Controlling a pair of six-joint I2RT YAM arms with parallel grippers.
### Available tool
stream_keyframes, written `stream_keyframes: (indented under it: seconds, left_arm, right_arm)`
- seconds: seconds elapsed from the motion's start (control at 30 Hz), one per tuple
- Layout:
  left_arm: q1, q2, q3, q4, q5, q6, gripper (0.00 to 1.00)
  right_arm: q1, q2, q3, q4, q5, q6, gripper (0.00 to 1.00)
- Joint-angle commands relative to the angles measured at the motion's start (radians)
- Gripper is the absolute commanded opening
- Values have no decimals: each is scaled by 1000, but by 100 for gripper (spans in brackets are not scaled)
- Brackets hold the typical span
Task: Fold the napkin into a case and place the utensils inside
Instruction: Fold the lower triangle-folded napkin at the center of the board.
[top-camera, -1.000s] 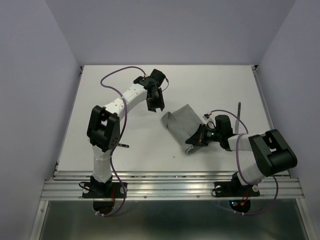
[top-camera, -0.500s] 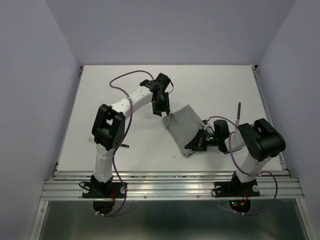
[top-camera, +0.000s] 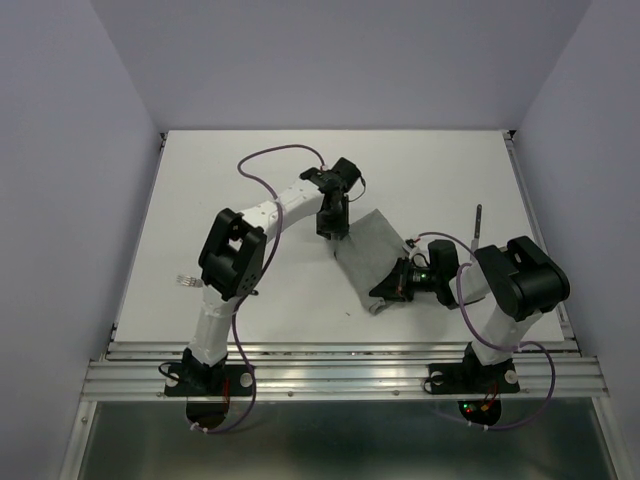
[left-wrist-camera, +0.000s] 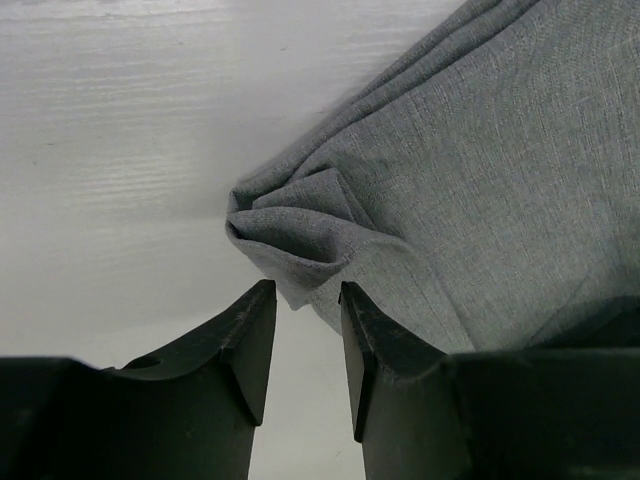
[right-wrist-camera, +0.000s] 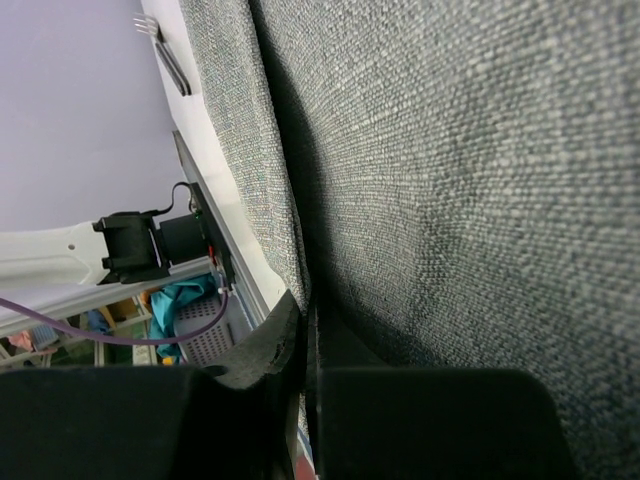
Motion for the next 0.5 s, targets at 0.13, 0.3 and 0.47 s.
stream_keyframes:
  seconds: [0.13,0.3,0.47]
  left_arm:
    - [-22,-9,43,-21,-51,18,40]
    - [-27,5,53,-30,-78,18,36]
    - [-27,21,57,-32,-87,18,31]
  right_arm:
    - [-7,6,-10,58,-17,-3,1]
    - [-7,1,-15,58,-16,-3,1]
    - [-7,-2,-16,58,-16,-1,1]
